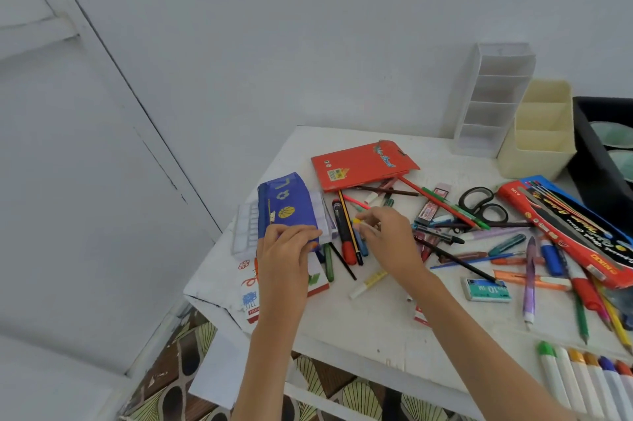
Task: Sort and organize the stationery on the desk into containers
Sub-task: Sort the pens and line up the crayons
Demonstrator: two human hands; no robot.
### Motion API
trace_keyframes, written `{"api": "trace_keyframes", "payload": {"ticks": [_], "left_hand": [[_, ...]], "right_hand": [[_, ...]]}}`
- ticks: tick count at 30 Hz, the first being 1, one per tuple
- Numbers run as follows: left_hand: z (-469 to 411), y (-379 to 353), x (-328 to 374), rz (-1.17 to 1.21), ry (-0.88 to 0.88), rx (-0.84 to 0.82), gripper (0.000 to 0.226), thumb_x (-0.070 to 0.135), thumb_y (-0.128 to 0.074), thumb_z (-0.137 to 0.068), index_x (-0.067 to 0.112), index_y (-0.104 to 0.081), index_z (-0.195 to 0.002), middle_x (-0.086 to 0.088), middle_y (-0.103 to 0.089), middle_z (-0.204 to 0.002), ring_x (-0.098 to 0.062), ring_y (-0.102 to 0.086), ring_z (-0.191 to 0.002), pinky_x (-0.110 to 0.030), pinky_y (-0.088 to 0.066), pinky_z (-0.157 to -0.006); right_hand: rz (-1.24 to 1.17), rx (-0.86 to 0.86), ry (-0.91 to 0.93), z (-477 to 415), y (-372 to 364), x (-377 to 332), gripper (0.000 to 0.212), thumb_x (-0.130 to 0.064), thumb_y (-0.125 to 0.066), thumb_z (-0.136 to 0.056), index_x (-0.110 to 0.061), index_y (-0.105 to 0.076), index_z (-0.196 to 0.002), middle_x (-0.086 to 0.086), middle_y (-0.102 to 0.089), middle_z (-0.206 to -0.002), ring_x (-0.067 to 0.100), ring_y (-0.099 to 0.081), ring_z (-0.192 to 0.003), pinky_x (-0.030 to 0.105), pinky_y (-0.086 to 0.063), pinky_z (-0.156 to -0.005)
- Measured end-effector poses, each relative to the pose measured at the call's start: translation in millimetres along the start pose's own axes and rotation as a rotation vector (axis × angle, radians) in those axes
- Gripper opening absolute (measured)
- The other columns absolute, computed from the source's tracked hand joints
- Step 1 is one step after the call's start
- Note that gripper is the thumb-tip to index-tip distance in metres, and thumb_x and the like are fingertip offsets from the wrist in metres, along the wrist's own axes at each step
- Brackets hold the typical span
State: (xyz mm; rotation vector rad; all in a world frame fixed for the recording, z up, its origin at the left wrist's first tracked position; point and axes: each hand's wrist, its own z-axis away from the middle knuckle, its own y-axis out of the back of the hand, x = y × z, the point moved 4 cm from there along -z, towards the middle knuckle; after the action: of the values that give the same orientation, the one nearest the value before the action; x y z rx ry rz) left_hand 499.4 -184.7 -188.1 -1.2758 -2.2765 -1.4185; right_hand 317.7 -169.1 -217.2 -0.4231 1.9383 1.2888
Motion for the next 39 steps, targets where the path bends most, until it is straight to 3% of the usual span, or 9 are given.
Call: {"api": "trace_keyframes", "payload": {"ticks": [5,10,15,18,20,25,30,35,39], "left_hand": [[8,2,-6,-0.043,0.019,-0.039,0.028,0.008,-0.072,-0.080,0.016,-0.069,-0.106,0.003,-0.067,-0.107,-0.018,-0.049,-0.107,-0.041,-0.048,-0.087],[3,13,-10,0.034,0.153,0.042,0.040,0.040,-0.054,-0.086,0.017,-0.061,-0.117,0.001,-0.056,-0.125,-0.015,-0.044,-0.121,-0.034,-0.041,-0.098],[-11,25,-56,-0.024,0.539,0.144,0.056,0.046,-0.058,-0.087,0.013,-0.046,-0.131,-0.012,-0.046,-0.135,-0.027,-0.041,-0.124,-0.051,-0.042,-0.098],[-11,18,-85,0.147,0.765,0.032,0.076,0.067,-0.057,-0.076,0.018,-0.041,-0.133,-0.010,-0.050,-0.131,-0.028,-0.051,-0.116,-0.051,-0.049,-0.091],[-8,14,-92,0.280,0.851,0.020,0.071,0.061,-0.061,-0.079,0.016,-0.041,-0.131,-0.009,-0.055,-0.125,-0.026,-0.058,-0.107,-0.047,-0.054,-0.084],[-9,20,-94,0.174,0.811,0.089,0.055,0.041,-0.067,-0.083,0.013,-0.048,-0.126,-0.009,-0.061,-0.119,-0.025,-0.060,-0.103,-0.049,-0.048,-0.092],[-18,32,-87,0.293,0.765,0.210,0.050,0.032,-0.070,-0.082,0.014,-0.050,-0.124,-0.006,-0.060,-0.118,-0.019,-0.060,-0.101,-0.041,-0.055,-0.080],[-60,30,-68,0.395,0.657,0.206,0.045,0.025,-0.069,-0.084,0.013,-0.053,-0.125,0.003,-0.059,-0.114,-0.012,-0.056,-0.101,-0.021,-0.046,-0.071],[-99,-4,-63,0.462,0.656,0.068,0.049,0.031,-0.069,-0.083,0.015,-0.053,-0.126,-0.005,-0.053,-0.124,-0.013,-0.056,-0.103,-0.032,-0.051,-0.086]], "right_hand": [[-0.062,0.021,-0.057,13,-8,-3,0.018,-0.016,-0.061,-0.090,-0.011,-0.067,-0.106,-0.004,-0.053,-0.085,0.012,-0.049,-0.083,0.028,-0.042,-0.076],[-0.175,-0.065,-0.135,20,-21,-10,0.025,-0.005,-0.046,-0.096,-0.014,-0.063,-0.112,-0.006,-0.056,-0.088,0.005,-0.052,-0.070,0.015,-0.041,-0.065],[-0.246,-0.079,-0.206,15,-27,-20,0.025,-0.015,-0.046,-0.097,-0.012,-0.066,-0.112,0.000,-0.064,-0.106,0.015,-0.055,-0.098,0.035,-0.044,-0.096],[-0.266,-0.066,-0.227,10,-30,-28,0.024,-0.028,-0.053,-0.094,-0.014,-0.068,-0.107,0.002,-0.068,-0.096,0.022,-0.061,-0.094,0.023,-0.045,-0.077],[-0.289,-0.056,-0.242,5,-35,-34,0.030,-0.034,-0.057,-0.092,-0.012,-0.067,-0.109,0.001,-0.069,-0.100,0.020,-0.062,-0.093,0.018,-0.042,-0.066],[-0.333,-0.051,-0.321,-4,-49,-38,0.054,-0.041,-0.073,-0.078,-0.010,-0.061,-0.120,0.001,-0.062,-0.113,0.014,-0.056,-0.105,0.028,-0.046,-0.089],[-0.487,-0.095,-0.338,-14,-53,-45,0.044,-0.030,-0.076,-0.077,-0.012,-0.063,-0.115,-0.012,-0.059,-0.080,0.001,-0.057,-0.073,0.015,-0.048,-0.064],[-0.613,-0.012,-0.352,-51,-34,-44,0.033,-0.026,-0.077,-0.078,-0.014,-0.065,-0.106,0.003,-0.065,-0.103,0.022,-0.065,-0.094,0.027,-0.055,-0.069],[-0.628,0.116,-0.360,-87,-8,-28,0.029,-0.024,-0.077,-0.077,-0.011,-0.067,-0.101,0.006,-0.066,-0.099,0.019,-0.064,-0.089,0.027,-0.052,-0.070]]}}
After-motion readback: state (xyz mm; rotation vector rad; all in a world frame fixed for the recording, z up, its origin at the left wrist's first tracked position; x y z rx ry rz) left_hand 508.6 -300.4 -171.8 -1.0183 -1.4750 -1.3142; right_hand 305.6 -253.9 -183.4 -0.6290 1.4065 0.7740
